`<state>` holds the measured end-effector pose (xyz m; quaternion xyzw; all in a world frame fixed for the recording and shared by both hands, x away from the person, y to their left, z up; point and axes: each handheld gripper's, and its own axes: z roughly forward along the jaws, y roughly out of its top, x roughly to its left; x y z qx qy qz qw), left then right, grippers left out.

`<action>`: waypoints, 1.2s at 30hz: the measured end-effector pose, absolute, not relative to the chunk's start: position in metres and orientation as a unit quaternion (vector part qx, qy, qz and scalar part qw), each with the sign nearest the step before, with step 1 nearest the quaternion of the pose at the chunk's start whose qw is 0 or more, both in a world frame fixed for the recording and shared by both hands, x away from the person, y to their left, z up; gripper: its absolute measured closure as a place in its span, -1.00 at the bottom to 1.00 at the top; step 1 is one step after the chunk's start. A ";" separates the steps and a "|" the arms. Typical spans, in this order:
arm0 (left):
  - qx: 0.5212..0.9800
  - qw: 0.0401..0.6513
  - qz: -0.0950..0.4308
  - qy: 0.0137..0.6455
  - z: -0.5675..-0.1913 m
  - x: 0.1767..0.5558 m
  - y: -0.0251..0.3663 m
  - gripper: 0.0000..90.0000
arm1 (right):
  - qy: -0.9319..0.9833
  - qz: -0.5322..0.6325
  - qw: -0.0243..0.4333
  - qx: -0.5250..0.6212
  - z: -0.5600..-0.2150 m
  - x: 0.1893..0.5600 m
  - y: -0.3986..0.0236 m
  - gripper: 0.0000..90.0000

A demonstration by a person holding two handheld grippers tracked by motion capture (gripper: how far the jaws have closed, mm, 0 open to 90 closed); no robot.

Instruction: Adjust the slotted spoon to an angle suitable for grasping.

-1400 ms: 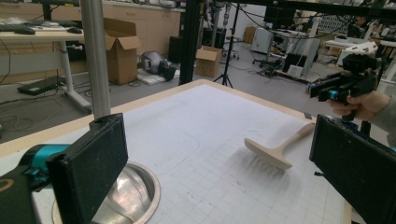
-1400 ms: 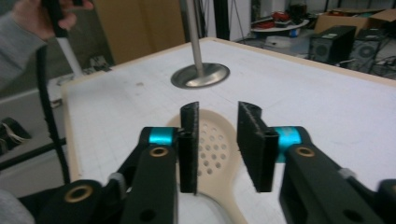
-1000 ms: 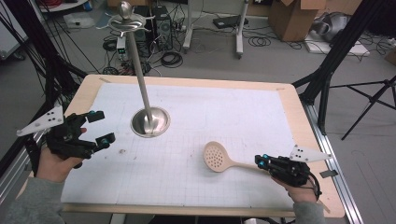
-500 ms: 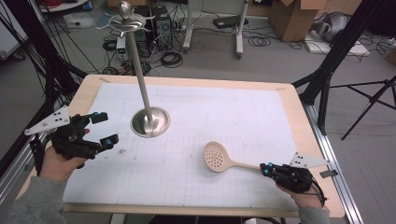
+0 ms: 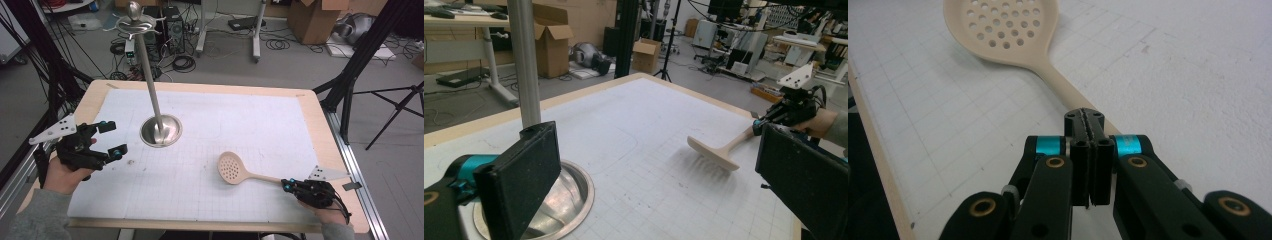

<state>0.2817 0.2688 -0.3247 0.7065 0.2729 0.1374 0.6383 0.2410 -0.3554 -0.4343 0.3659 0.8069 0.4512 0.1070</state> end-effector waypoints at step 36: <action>0.719 0.616 0.153 0.284 -0.332 0.267 0.284 -0.90 | 0.817 0.405 0.145 0.383 -0.446 0.277 -0.347 1.00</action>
